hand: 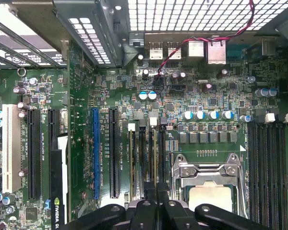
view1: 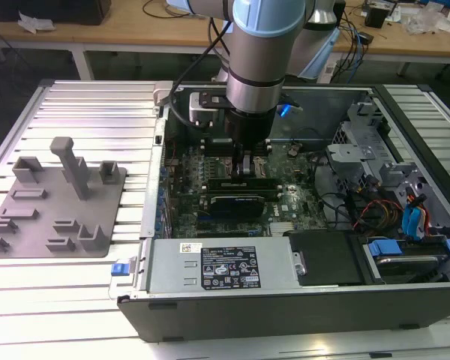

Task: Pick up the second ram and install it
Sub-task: 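Insert the second ram into the second slot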

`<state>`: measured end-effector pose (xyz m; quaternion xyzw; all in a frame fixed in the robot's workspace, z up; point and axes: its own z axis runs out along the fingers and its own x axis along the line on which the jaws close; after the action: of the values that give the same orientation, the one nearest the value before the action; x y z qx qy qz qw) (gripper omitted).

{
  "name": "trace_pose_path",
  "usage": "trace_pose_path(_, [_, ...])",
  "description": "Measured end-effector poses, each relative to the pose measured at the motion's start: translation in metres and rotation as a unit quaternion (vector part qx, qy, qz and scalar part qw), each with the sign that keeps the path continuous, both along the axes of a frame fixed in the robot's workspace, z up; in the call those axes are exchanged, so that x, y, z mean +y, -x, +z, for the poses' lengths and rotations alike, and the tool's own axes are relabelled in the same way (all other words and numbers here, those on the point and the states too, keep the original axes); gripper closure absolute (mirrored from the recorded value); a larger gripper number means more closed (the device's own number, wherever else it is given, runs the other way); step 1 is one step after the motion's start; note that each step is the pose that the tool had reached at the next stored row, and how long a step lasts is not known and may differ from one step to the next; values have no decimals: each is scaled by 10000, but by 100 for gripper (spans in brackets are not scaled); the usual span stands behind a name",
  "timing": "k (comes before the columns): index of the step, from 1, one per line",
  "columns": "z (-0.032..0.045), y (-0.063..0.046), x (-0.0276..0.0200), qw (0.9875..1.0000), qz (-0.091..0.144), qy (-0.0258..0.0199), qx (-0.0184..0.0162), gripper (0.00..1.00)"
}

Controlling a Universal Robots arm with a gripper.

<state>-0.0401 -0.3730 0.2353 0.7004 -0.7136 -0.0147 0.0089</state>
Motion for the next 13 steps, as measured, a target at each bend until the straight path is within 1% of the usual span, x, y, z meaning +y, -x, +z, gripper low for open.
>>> trace_pose_path(13, [-9, 0, 0, 10000, 47, 0, 0, 91])
